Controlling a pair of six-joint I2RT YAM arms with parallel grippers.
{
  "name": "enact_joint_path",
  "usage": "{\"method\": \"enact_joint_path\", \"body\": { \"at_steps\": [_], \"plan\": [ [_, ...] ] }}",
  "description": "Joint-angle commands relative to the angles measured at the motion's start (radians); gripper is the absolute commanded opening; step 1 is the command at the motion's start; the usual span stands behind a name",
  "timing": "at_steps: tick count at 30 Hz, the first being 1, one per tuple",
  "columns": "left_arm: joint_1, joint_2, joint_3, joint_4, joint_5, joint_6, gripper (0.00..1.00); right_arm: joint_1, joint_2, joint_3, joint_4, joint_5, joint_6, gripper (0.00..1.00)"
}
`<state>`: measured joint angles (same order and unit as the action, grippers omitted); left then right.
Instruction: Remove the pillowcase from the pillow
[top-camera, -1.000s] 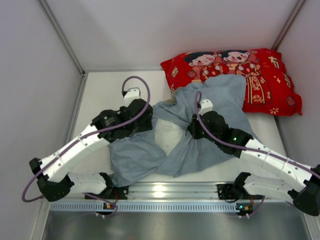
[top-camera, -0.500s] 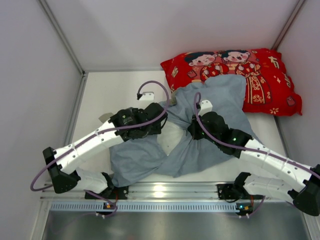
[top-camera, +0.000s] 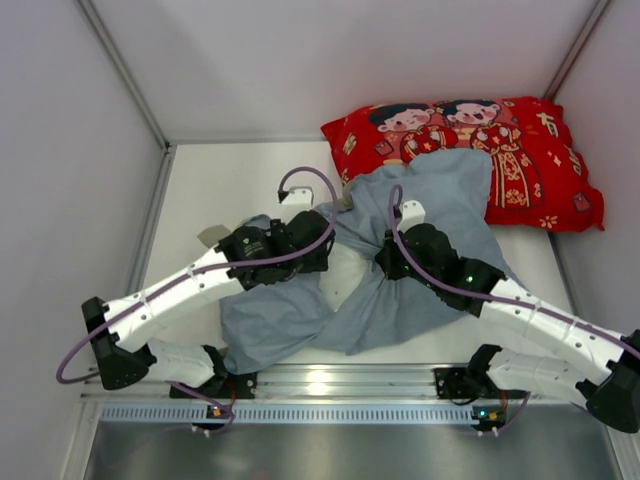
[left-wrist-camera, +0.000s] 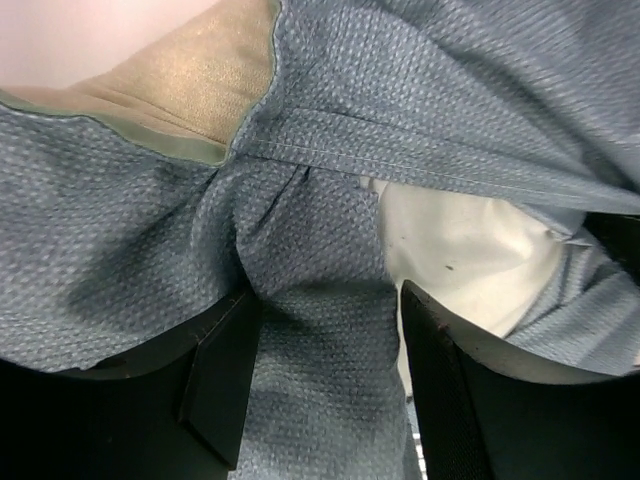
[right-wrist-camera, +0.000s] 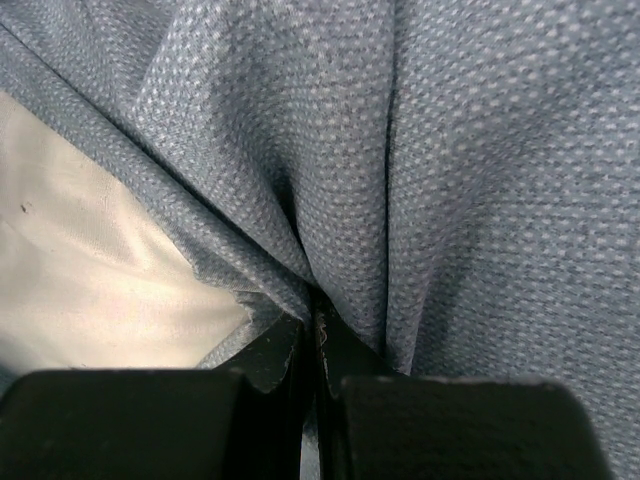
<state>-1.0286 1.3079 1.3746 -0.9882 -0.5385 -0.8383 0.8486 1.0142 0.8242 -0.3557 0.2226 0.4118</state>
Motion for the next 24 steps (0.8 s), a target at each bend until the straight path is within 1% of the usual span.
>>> {"method": "enact_joint_path", "body": {
  "at_steps": [1,2,3,4,5,6,7,8,9,10,11,12,13,14,16,17,20,22,24],
  "plan": [
    [-0.002,0.028,-0.017,-0.004,-0.026,-0.011,0.61,-0.02,-0.023,-0.023,-0.052,0.023,-0.016,0.0],
    [-0.002,0.034,-0.014,-0.024,-0.043,-0.028,0.61,-0.022,-0.028,-0.023,-0.052,0.023,-0.015,0.0],
    [-0.002,0.042,-0.012,-0.067,-0.079,-0.038,0.57,-0.02,-0.028,-0.023,-0.052,0.024,-0.015,0.0],
    [-0.004,0.04,-0.011,-0.088,-0.099,-0.047,0.53,-0.02,-0.028,-0.023,-0.051,0.026,-0.016,0.0],
    [-0.004,0.036,-0.011,-0.108,-0.119,-0.071,0.46,-0.02,-0.031,-0.023,-0.052,0.029,-0.016,0.0],
    [-0.004,0.007,-0.014,-0.125,-0.138,-0.084,0.34,-0.02,-0.031,-0.023,-0.052,0.032,-0.016,0.0],
    [-0.004,-0.019,-0.017,-0.148,-0.171,-0.096,0.13,-0.02,-0.029,-0.025,-0.052,0.038,-0.016,0.0],
    [-0.002,-0.047,-0.034,-0.152,-0.184,-0.113,0.06,-0.02,-0.025,-0.026,-0.055,0.052,-0.016,0.0],
    [-0.004,-0.123,-0.045,-0.153,-0.195,-0.12,0.02,-0.022,-0.022,-0.027,-0.057,0.063,-0.01,0.0],
    [-0.002,-0.166,-0.051,-0.168,-0.227,-0.128,0.0,-0.026,-0.017,-0.027,-0.06,0.078,-0.005,0.0],
    [-0.002,-0.208,-0.061,-0.184,-0.248,-0.155,0.0,-0.028,-0.013,-0.03,-0.066,0.108,0.001,0.0],
    [-0.002,-0.292,-0.065,-0.208,-0.273,-0.177,0.0,-0.034,-0.009,-0.034,-0.068,0.121,0.015,0.0],
    [-0.002,-0.332,-0.068,-0.24,-0.335,-0.23,0.0,-0.054,-0.008,-0.043,-0.069,0.142,0.024,0.0],
    [-0.002,-0.399,-0.069,-0.313,-0.368,-0.258,0.0,-0.068,-0.008,-0.049,-0.071,0.142,0.033,0.0],
    [-0.001,-0.441,-0.074,-0.407,-0.415,-0.323,0.0,-0.114,-0.012,-0.068,-0.072,0.133,0.053,0.0],
    [0.001,-0.458,-0.074,-0.511,-0.441,-0.399,0.0,-0.127,-0.025,-0.074,-0.071,0.135,0.059,0.0],
    [0.01,-0.498,-0.115,-0.518,-0.404,-0.406,0.0,-0.196,-0.057,-0.091,-0.078,0.126,0.065,0.0],
    [0.01,-0.507,-0.156,-0.503,-0.379,-0.409,0.0,-0.236,-0.072,-0.091,-0.078,0.08,0.05,0.0],
    [0.01,-0.5,-0.175,-0.469,-0.358,-0.394,0.0,-0.238,-0.083,-0.08,-0.083,0.066,0.041,0.0]
  ]
}}
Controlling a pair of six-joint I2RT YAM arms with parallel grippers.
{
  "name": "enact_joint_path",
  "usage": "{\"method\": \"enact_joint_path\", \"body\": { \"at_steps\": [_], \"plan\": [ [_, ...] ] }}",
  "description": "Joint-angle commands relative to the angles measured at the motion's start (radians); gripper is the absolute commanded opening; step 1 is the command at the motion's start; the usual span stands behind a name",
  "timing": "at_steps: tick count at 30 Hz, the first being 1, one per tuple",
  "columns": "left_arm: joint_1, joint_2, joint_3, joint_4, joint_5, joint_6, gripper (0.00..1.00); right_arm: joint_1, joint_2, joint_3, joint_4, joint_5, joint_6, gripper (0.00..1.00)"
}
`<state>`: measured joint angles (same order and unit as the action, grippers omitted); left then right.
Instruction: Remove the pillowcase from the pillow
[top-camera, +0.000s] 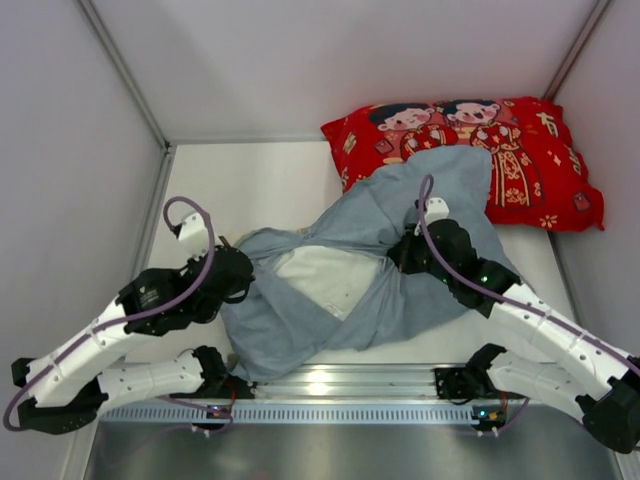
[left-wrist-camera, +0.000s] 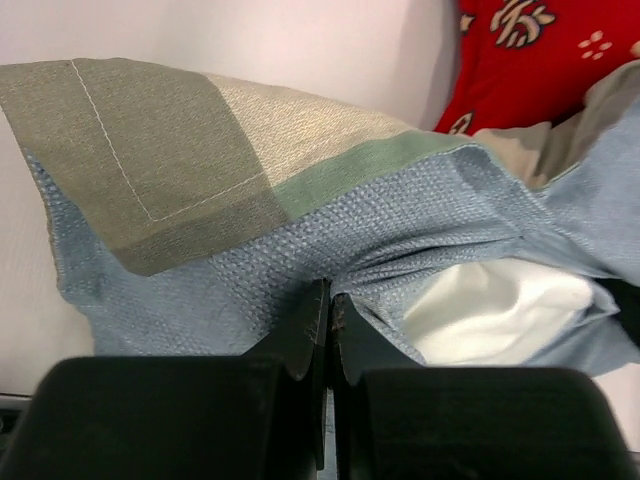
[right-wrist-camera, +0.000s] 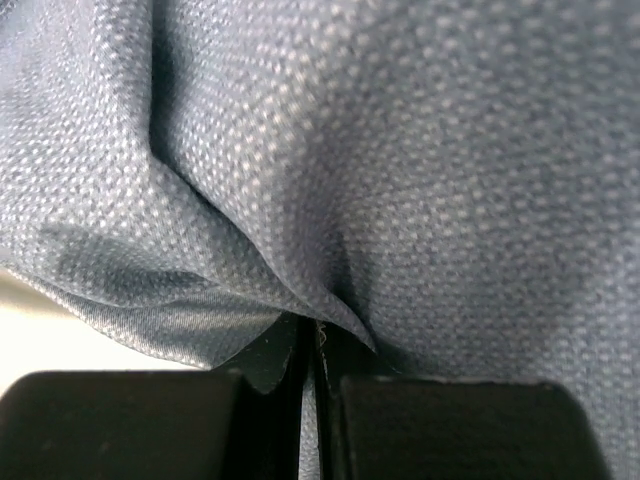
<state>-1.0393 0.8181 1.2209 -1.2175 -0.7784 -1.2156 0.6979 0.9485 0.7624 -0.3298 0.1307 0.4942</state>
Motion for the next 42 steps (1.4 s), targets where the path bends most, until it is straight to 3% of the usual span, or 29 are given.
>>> {"method": "enact_joint_path", "body": {
  "at_steps": [1,5,6,7,8,9,12,13,17,27,32,38,41,42],
  "plan": [
    [0.022,-0.005,-0.029,-0.231,-0.113,-0.006,0.0,-0.087,-0.02,-0.006,-0.12,0.149,-0.043,0.0],
    [0.021,0.056,-0.038,-0.203,-0.107,0.008,0.0,-0.087,-0.068,0.021,-0.143,0.082,-0.093,0.0],
    [0.021,0.065,-0.043,-0.191,-0.104,0.014,0.0,-0.086,-0.079,0.028,-0.134,0.013,-0.126,0.1],
    [0.021,0.072,-0.055,-0.16,-0.093,0.033,0.0,-0.078,-0.08,0.044,-0.115,-0.198,-0.161,0.26],
    [0.021,0.084,-0.06,-0.145,-0.085,0.039,0.0,-0.069,-0.077,0.063,-0.121,-0.288,-0.201,0.45],
    [0.021,0.087,-0.064,-0.128,-0.079,0.047,0.0,-0.052,-0.073,0.107,-0.132,-0.345,-0.203,0.77],
    [0.021,0.082,-0.078,-0.047,-0.039,0.1,0.0,0.096,-0.068,0.211,-0.16,-0.411,-0.206,0.97],
    [0.021,0.078,-0.083,-0.027,-0.015,0.128,0.0,0.194,-0.065,0.238,-0.158,-0.39,-0.209,0.98],
    [0.019,0.027,-0.106,0.077,0.039,0.182,0.0,0.36,0.034,0.356,-0.112,-0.394,-0.241,0.99],
    [0.021,-0.117,-0.129,0.13,0.111,0.211,0.0,0.414,0.51,0.687,-0.135,-0.229,-0.281,0.97],
    [0.019,-0.134,-0.138,0.131,0.125,0.211,0.0,0.416,0.673,0.771,-0.178,0.041,-0.192,0.95],
    [0.019,-0.12,-0.149,0.168,0.149,0.223,0.0,0.43,0.785,0.822,-0.192,0.19,-0.146,0.81],
    [0.021,-0.108,-0.152,0.194,0.162,0.232,0.0,0.443,0.852,0.839,-0.184,0.328,-0.14,0.65],
    [0.021,-0.106,-0.149,0.197,0.163,0.234,0.0,0.452,0.871,0.839,-0.181,0.364,-0.137,0.45]
  ]
}}
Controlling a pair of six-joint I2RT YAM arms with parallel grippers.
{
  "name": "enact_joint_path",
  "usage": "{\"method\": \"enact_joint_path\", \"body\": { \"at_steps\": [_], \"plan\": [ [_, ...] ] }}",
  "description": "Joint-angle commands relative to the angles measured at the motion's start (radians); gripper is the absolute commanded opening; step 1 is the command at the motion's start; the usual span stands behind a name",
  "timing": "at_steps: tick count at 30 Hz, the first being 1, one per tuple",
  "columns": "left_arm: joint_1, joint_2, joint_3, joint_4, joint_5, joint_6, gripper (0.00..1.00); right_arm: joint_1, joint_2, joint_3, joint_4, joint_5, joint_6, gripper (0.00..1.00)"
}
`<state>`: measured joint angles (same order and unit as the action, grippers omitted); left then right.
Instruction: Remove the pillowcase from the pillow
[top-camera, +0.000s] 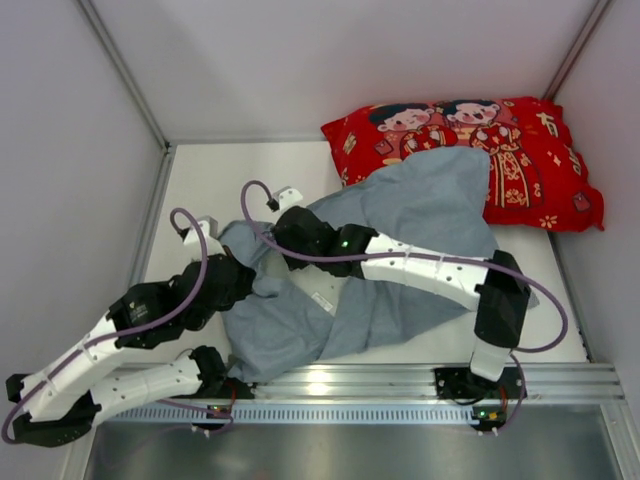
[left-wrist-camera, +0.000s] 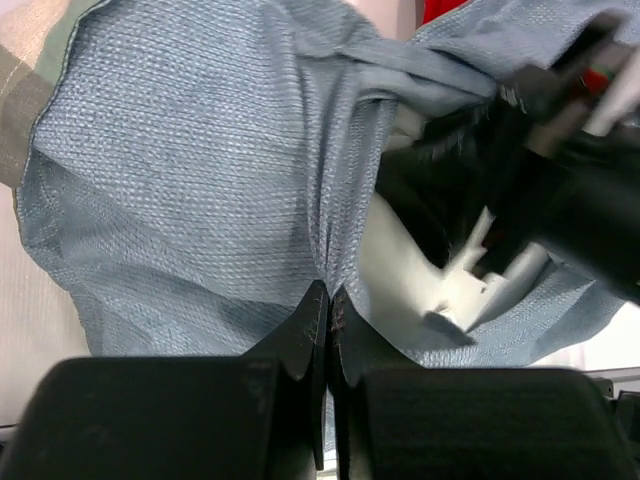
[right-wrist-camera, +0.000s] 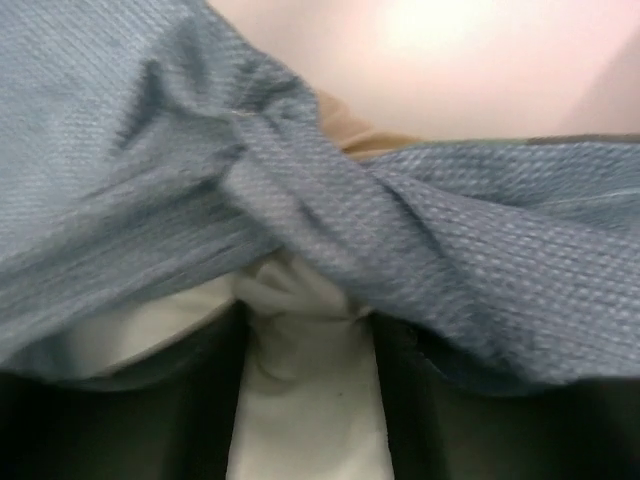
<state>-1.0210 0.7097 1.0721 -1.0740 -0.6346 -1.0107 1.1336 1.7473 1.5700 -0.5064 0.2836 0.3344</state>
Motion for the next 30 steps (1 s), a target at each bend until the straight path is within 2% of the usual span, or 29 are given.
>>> {"method": "enact_joint_path", "body": {
  "at_steps": [1,3,8,14,18,23,30],
  "plan": [
    [0.002,0.01,0.0,0.054,0.018,0.032,0.0,0.018,0.099,0.028,-0.003,0.282,0.028,0.29],
    [0.001,0.013,0.002,0.055,0.019,0.034,0.0,0.018,0.116,0.003,-0.003,0.354,0.055,0.0],
    [0.001,-0.012,-0.014,0.051,0.007,0.029,0.0,0.025,0.035,-0.126,0.023,0.5,0.13,0.0],
    [0.001,-0.024,-0.024,0.005,-0.08,-0.046,0.0,0.029,-0.225,-0.413,0.034,0.607,0.201,0.0],
    [0.002,0.051,-0.011,-0.032,-0.142,-0.072,0.0,0.026,-0.473,-0.58,-0.039,0.695,0.297,0.0],
    [0.002,0.169,0.006,-0.04,-0.198,-0.078,0.0,0.006,-0.696,-0.724,-0.168,0.704,0.425,0.0],
    [0.019,0.373,0.0,-0.075,-0.278,-0.163,0.0,-0.077,-0.92,-0.749,-0.236,0.658,0.396,0.0]
  ]
}}
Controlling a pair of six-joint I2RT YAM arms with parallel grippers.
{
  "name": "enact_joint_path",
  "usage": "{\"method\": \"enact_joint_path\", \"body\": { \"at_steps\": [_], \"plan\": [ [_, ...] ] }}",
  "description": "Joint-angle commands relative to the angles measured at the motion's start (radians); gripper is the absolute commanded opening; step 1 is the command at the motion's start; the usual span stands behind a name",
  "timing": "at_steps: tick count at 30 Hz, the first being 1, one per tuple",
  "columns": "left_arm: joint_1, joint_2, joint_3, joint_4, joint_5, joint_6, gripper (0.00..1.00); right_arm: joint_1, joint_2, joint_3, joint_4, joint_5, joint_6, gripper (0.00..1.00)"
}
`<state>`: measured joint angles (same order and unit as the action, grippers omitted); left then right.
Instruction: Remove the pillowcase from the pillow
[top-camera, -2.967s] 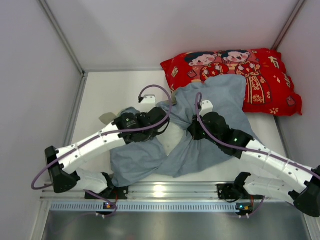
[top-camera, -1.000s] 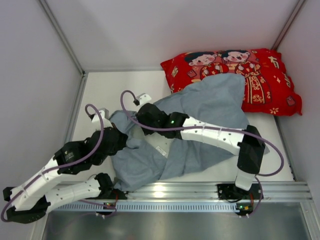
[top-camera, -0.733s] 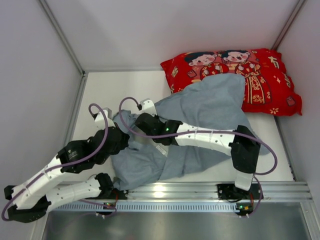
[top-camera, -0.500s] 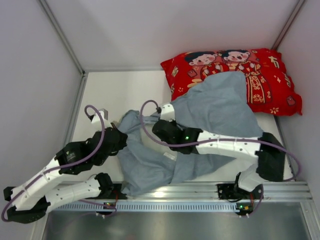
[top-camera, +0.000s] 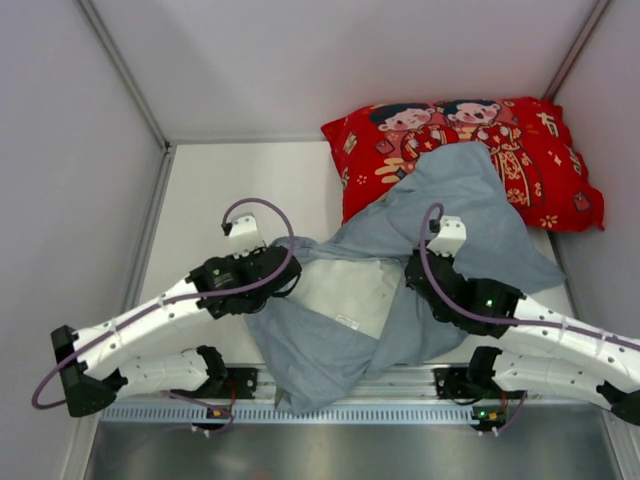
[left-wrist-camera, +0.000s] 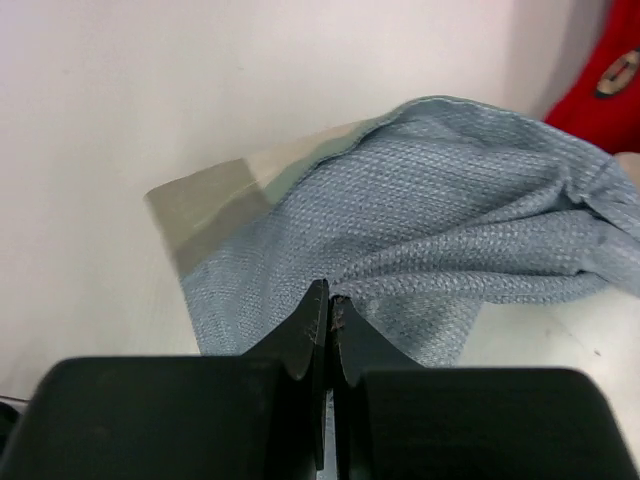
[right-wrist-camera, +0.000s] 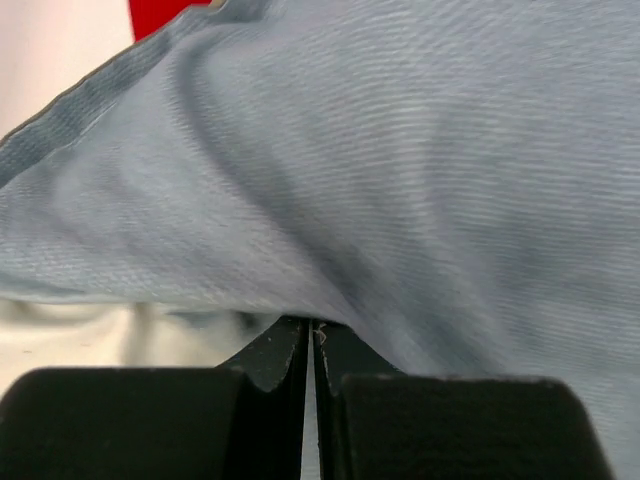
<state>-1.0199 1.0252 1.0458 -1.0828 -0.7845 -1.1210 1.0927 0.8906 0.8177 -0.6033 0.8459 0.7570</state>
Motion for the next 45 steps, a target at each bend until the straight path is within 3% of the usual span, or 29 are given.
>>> {"method": "enact_joint_path", "body": {
  "at_steps": [1,5,8,9,11,12,13,14,17,20,28,36,40,43,45],
  "plan": [
    [0.026,0.088,0.034,-0.077,-0.14,-0.063,0.0,-0.036,-0.074,0.008,-0.142,0.094,-0.03,0.0],
    [0.073,0.269,0.104,-0.098,-0.137,-0.034,0.0,-0.036,-0.079,0.017,-0.125,0.056,-0.088,0.0],
    [0.072,0.299,0.125,-0.1,-0.11,-0.039,0.0,-0.033,-0.061,0.017,0.019,-0.201,-0.31,0.0],
    [0.072,0.293,0.12,-0.1,-0.108,-0.043,0.0,-0.028,-0.064,0.02,0.051,-0.398,-0.393,0.0],
    [0.072,0.276,0.096,-0.103,-0.116,-0.057,0.02,-0.011,-0.077,0.029,0.132,-0.503,-0.406,0.13],
    [0.073,0.245,0.064,-0.104,-0.119,-0.068,0.09,-0.008,-0.087,0.035,0.152,-0.562,-0.406,0.41],
    [0.075,0.222,0.044,-0.108,-0.111,-0.08,0.36,-0.008,-0.084,0.044,0.163,-0.574,-0.404,0.5],
    [0.073,0.198,0.024,-0.105,-0.102,-0.106,0.47,-0.007,-0.078,0.073,0.166,-0.58,-0.404,0.57],
    [0.073,0.07,-0.046,-0.065,-0.05,-0.087,0.68,-0.008,-0.041,0.122,0.163,-0.587,-0.42,0.6],
    [0.073,-0.054,-0.081,-0.014,0.007,-0.019,0.74,-0.008,-0.01,0.138,0.165,-0.59,-0.43,0.61],
    [0.073,-0.209,-0.132,0.207,0.126,0.145,0.77,-0.007,0.025,0.098,0.212,-0.63,-0.404,0.61],
    [0.073,-0.053,-0.135,0.244,0.176,0.175,0.77,-0.007,-0.018,0.084,0.2,-0.619,-0.403,0.61],
    [0.073,-0.017,-0.147,0.17,0.116,0.09,0.75,-0.007,0.005,0.112,0.206,-0.637,-0.406,0.6],
    [0.073,-0.036,-0.167,0.103,0.093,0.034,0.64,-0.007,0.074,0.161,0.223,-0.677,-0.416,0.61],
    [0.073,-0.062,-0.181,0.077,0.088,0.017,0.4,-0.004,0.135,0.188,0.246,-0.703,-0.424,0.61]
  ]
}}
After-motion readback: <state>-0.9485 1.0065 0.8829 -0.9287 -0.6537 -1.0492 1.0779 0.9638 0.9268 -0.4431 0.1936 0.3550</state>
